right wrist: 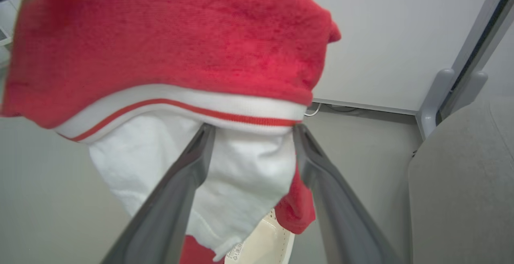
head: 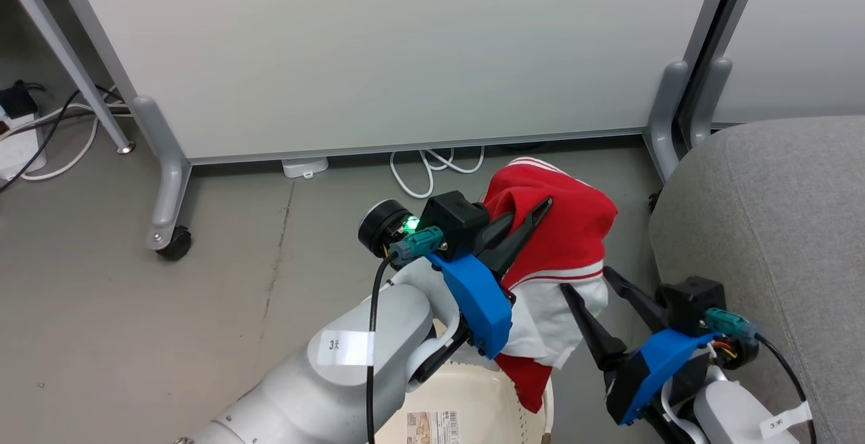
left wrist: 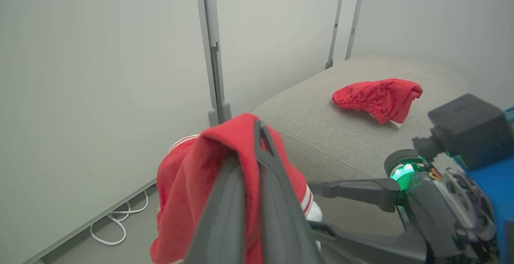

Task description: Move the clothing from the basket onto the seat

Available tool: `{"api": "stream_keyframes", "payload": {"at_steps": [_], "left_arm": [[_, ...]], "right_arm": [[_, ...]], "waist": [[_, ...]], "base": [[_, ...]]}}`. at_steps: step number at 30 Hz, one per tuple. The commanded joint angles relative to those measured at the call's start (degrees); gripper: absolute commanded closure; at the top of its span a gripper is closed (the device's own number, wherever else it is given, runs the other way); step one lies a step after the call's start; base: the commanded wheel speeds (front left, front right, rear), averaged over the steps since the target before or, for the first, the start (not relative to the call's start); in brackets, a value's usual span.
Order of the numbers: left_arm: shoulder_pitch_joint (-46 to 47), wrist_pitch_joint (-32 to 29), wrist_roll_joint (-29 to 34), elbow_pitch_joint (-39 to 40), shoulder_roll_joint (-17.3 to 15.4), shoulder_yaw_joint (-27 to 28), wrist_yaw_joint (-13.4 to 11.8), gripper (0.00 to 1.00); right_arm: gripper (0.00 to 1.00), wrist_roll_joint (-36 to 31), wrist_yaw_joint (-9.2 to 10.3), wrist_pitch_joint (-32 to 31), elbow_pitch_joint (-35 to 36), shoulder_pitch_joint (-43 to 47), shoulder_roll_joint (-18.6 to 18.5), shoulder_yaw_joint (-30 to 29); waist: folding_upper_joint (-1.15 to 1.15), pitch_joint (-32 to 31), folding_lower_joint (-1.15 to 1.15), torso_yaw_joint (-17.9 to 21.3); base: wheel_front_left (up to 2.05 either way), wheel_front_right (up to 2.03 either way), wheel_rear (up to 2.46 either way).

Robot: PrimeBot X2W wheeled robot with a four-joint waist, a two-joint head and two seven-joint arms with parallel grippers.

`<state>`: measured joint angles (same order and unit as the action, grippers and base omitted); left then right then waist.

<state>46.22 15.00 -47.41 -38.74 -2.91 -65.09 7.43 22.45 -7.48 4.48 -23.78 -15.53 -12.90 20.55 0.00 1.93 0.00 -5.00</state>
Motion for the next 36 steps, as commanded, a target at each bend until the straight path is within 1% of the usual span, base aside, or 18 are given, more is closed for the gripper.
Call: {"api": "stream_keyframes", "payload": {"at_steps": [1,9,13,19,24,29,30,36], "left_arm": [[0.8,0.3,-0.2,-0.1,0.0,0.0,0.1,1.0],[0.5,0.3,-0.6,-0.7,0.0,-0.5,0.1,1.0],[0.6,0.3,-0.9,-0.7,0.0,-0.7,0.1,1.0],[0.7,0.3,-1.2,-0.3,0.0,-1.2,0.1,1.0],[0.8,0.3,-1.7,0.0,0.0,-1.6,0.1,1.0],[1.0,0.3,-2.1,-0.1,0.0,-1.9,0.1,1.0],[1.0,0.3,-2.1,-0.1,0.0,-1.9,0.1,1.0],[0.8,0.3,-2.5,0.1,0.0,-2.5,0.1,1.0]], "right_arm": [[0.0,1.1,-0.03,0.7,-0.3,-1.4,-0.7,1.7],[0.0,4.8,-0.03,2.4,-1.2,-5.0,-1.8,8.9],[0.0,6.0,-0.03,2.9,-2.6,-6.8,-1.6,11.5],[0.0,6.1,-0.03,4.1,-5.8,-10.2,-0.1,14.6],[0.0,4.6,-0.03,5.9,-10.0,-12.4,1.7,14.9],[0.0,2.9,-0.03,7.6,-14.1,-14.3,4.4,13.7],[0.0,2.9,-0.03,7.6,-14.1,-14.3,4.4,13.7],[0.0,1.9,-0.03,9.2,-17.7,-15.9,7.2,12.2]], "waist": [[0.0,-0.1,0.0,0.0],[0.0,-0.3,0.0,0.3],[0.0,-0.4,0.0,0.6],[0.0,-0.6,0.0,0.8],[0.0,-0.8,0.0,0.6],[0.0,-1.1,0.0,0.4],[0.0,-1.1,0.0,0.4],[0.0,-1.4,0.0,0.3]], "base": [[0.0,0.0,0.0],[0.0,0.0,0.0],[0.0,0.0,0.0],[0.0,0.0,0.0],[0.0,0.0,0.0],[0.0,0.0,0.0],[0.0,0.0,0.0],[0.0,0.0,0.0]]}}
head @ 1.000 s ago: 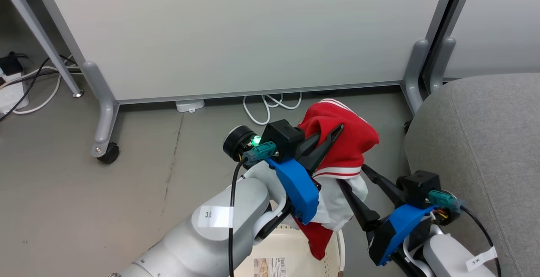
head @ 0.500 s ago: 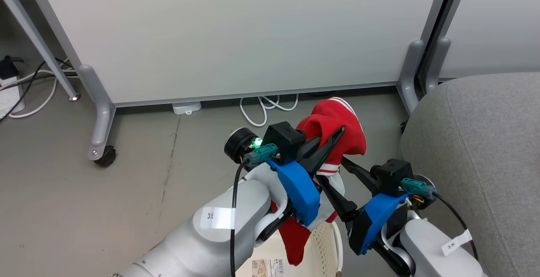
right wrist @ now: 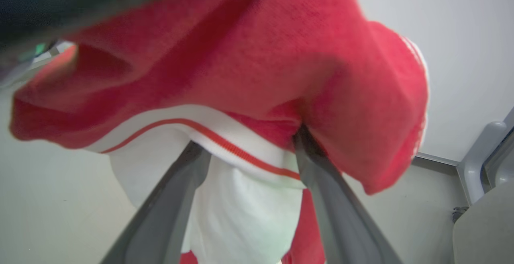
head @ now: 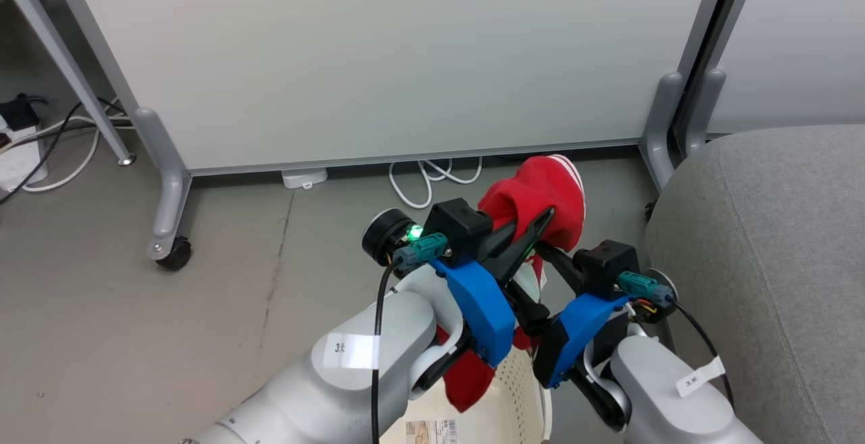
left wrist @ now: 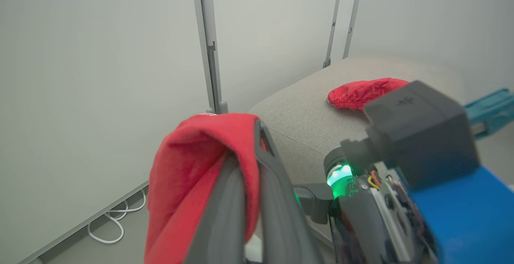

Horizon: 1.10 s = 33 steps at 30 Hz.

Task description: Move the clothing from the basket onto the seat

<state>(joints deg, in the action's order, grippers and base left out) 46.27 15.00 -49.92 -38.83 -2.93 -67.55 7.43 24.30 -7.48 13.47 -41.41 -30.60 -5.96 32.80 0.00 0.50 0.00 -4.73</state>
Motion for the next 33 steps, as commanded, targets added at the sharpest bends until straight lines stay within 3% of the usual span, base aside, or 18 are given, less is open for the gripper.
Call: {"api": "stream_keyframes", "payload": {"at_steps": [1,11,12,13,15,16,33], "left_arm": [[0.7,0.3,-0.1,0.2,0.1,-0.2,0.1,1.0],[1.1,0.3,-1.2,0.4,0.1,-1.3,0.1,1.0],[1.0,0.3,-1.3,0.4,0.1,-1.4,0.1,1.0],[0.9,0.3,-1.4,0.4,0.1,-1.4,0.1,1.0],[0.8,0.3,-1.5,0.4,0.1,-1.6,0.1,1.0],[0.7,0.3,-1.5,0.4,0.1,-1.7,0.1,1.0],[-0.1,0.3,-1.2,-0.5,0.1,-1.0,0.1,1.0]], "right_arm": [[0.0,0.0,-0.03,0.4,-0.5,-1.1,0.6,0.0],[0.0,-1.1,-0.03,1.5,-3.5,-2.6,1.9,-1.4],[0.04,-0.9,-0.02,1.5,-3.7,-2.7,2.0,-1.7],[0.46,-0.8,-0.02,1.6,-4.0,-2.8,2.1,-2.0],[0.86,-0.7,-0.03,1.7,-4.3,-3.0,2.3,-2.3],[1.0,-0.6,-0.03,1.7,-4.5,-3.0,2.4,-2.5],[1.0,-1.6,-0.03,1.8,-2.0,-0.5,2.9,-5.0]], "waist": [[0.0,0.0,0.0,0.0],[0.0,0.0,0.0,0.0],[0.0,0.0,0.0,0.0],[0.0,0.1,0.0,0.0],[0.0,0.1,0.0,0.0],[0.0,0.1,0.0,0.0],[0.0,-0.3,0.0,0.8]], "base": [[0.0,0.0,0.0],[0.0,0.0,0.0],[0.0,0.0,0.0],[0.0,0.0,0.0],[0.0,0.0,0.0],[0.0,0.0,0.0],[0.0,0.0,0.0]]}}
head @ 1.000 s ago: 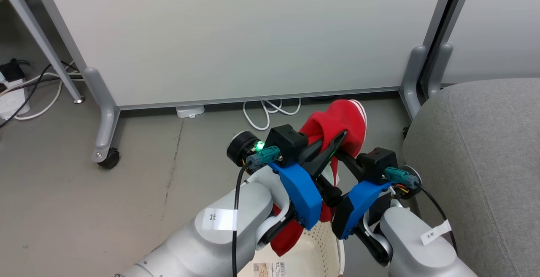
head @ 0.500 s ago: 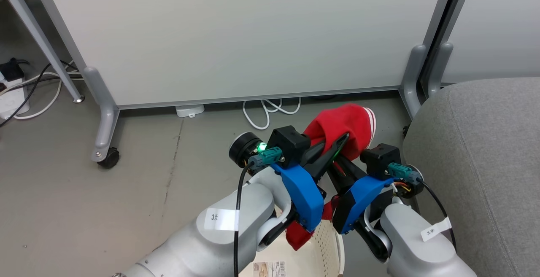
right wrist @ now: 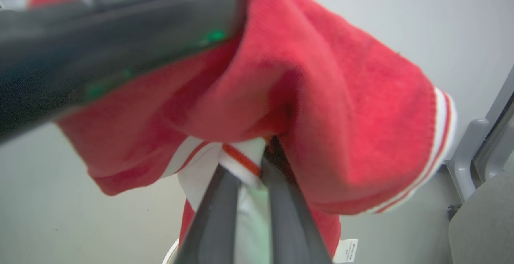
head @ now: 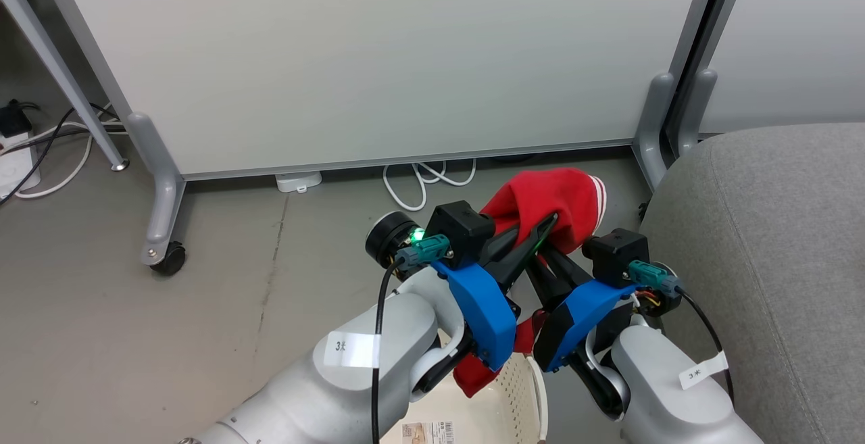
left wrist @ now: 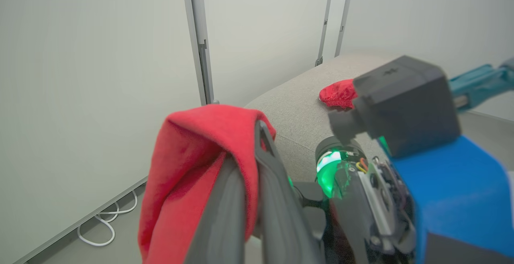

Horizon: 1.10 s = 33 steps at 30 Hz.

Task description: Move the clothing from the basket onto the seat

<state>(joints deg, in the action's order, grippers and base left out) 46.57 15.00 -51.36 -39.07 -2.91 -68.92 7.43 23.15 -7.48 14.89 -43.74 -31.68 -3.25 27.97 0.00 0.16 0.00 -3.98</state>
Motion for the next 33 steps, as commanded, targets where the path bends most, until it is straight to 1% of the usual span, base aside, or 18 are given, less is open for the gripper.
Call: {"api": "stream_keyframes", "payload": {"at_steps": [1,5,6,7,8,9,12,17,26,33], "left_arm": [[-0.4,0.3,0.3,-0.2,0.0,0.4,0.1,1.0],[-0.5,0.3,0.4,-0.3,0.0,0.5,0.1,1.0],[-0.5,0.3,0.4,-0.3,0.0,0.5,0.1,0.89],[-0.6,0.3,0.5,-0.4,0.0,0.6,0.1,0.65],[-0.6,0.3,0.6,-0.4,0.0,0.7,0.1,0.09],[-0.6,0.3,0.7,-0.5,0.0,0.9,0.1,0.0],[-1.0,0.2,1.7,-0.7,0.0,2.0,0.1,0.0],[-3.4,0.2,4.4,0.4,-1.1,5.7,0.1,0.0],[-11.9,0.2,11.2,5.5,-4.3,15.3,0.1,0.0],[-20.0,0.2,17.4,11.3,-7.1,23.2,0.1,0.0]], "right_arm": [[1.0,-0.6,-0.03,0.4,0.5,0.6,0.2,-0.3],[1.0,-0.9,-0.03,0.4,0.8,1.1,0.2,-0.6],[1.0,-0.9,-0.03,0.4,0.9,1.1,0.2,-0.7],[1.0,-1.0,-0.03,0.4,1.0,1.1,0.2,-0.7],[1.0,-1.1,-0.03,0.4,1.0,1.1,0.2,-0.8],[1.0,-1.0,-0.03,0.4,1.1,1.2,0.2,-0.8],[1.0,-1.3,-0.03,0.4,1.2,1.4,0.2,-0.7],[1.0,-1.7,-0.03,0.4,1.9,1.8,-0.4,-1.2],[1.0,-2.9,-0.03,0.4,3.7,2.9,-1.5,-3.0],[1.0,-3.6,-0.03,0.4,5.2,3.8,-1.6,-4.2]], "waist": [[0.0,0.0,0.0,0.0],[0.0,0.0,0.0,0.0],[0.0,0.0,0.0,0.0],[0.0,0.1,0.0,0.0],[0.0,0.1,0.0,0.0],[0.0,0.1,0.0,0.0],[0.0,0.2,0.0,0.1],[0.0,0.2,0.0,0.1],[0.0,0.4,0.0,-0.1],[0.0,0.5,0.0,0.1]], "base": [[0.0,0.0,0.0],[0.0,0.0,0.0],[0.0,0.0,0.0],[0.0,0.0,0.0],[0.0,0.0,0.0],[0.0,0.0,0.0],[0.0,0.0,0.0],[0.0,0.0,0.0],[0.0,0.0,0.0],[0.0,0.0,0.0]]}}
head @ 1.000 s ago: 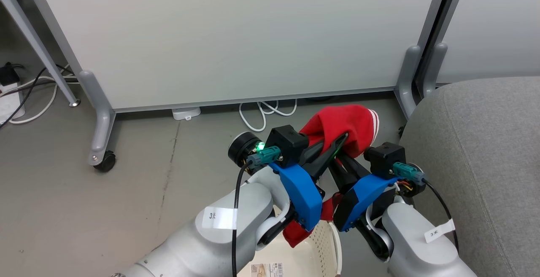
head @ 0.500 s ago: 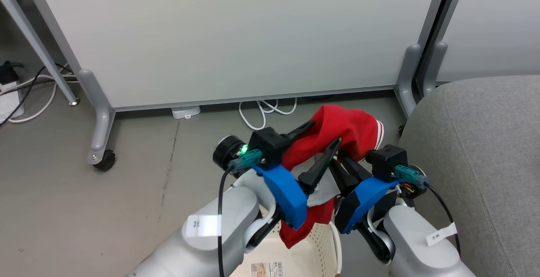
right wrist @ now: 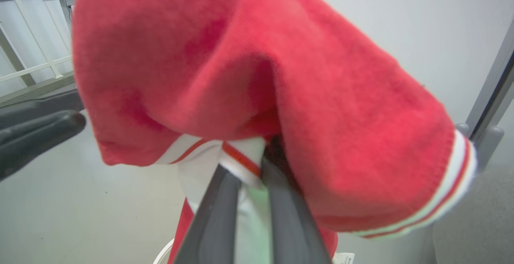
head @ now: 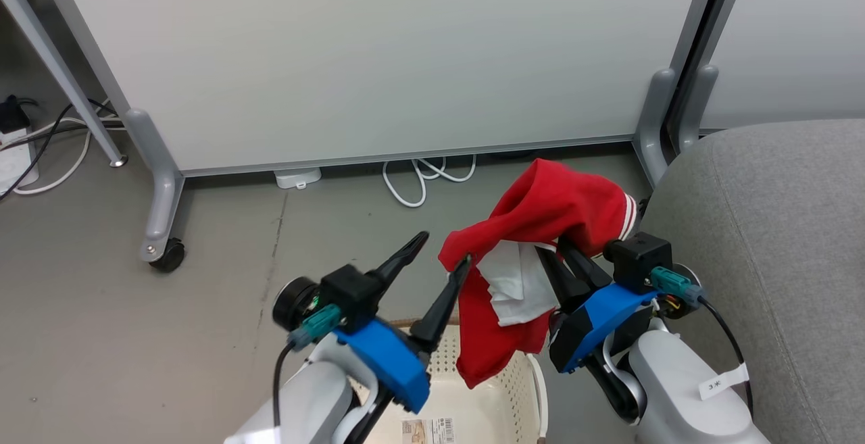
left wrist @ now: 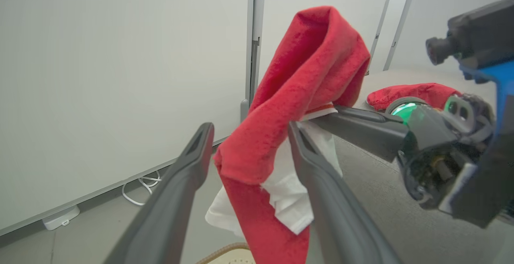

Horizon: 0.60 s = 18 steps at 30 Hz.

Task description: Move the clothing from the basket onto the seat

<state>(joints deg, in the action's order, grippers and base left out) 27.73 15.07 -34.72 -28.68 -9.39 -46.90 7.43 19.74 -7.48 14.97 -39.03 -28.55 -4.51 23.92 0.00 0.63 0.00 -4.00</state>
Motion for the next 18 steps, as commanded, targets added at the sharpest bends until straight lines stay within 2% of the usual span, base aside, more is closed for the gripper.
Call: {"api": "stream_keyframes", "payload": {"at_steps": [1,5,18], "left_arm": [[-2.5,0.1,1.7,1.8,-0.9,2.4,0.1,0.0],[-7.7,0.1,4.9,4.8,-1.9,7.4,0.1,0.0],[-17.6,0.1,11.0,9.6,-1.2,19.3,0.1,0.0]], "right_arm": [[1.0,-0.4,-0.03,0.3,0.8,0.7,-0.3,-0.4],[1.0,-0.9,-0.03,0.3,1.9,1.1,-0.6,-1.1],[1.0,-2.0,-0.03,0.3,4.0,2.5,-1.1,-3.2]], "waist": [[0.0,0.1,0.0,0.2],[0.0,0.5,0.0,0.3],[0.0,1.2,0.0,1.0]], "base": [[0.0,0.0,0.0],[0.0,0.0,0.0],[0.0,0.0,0.0]]}}
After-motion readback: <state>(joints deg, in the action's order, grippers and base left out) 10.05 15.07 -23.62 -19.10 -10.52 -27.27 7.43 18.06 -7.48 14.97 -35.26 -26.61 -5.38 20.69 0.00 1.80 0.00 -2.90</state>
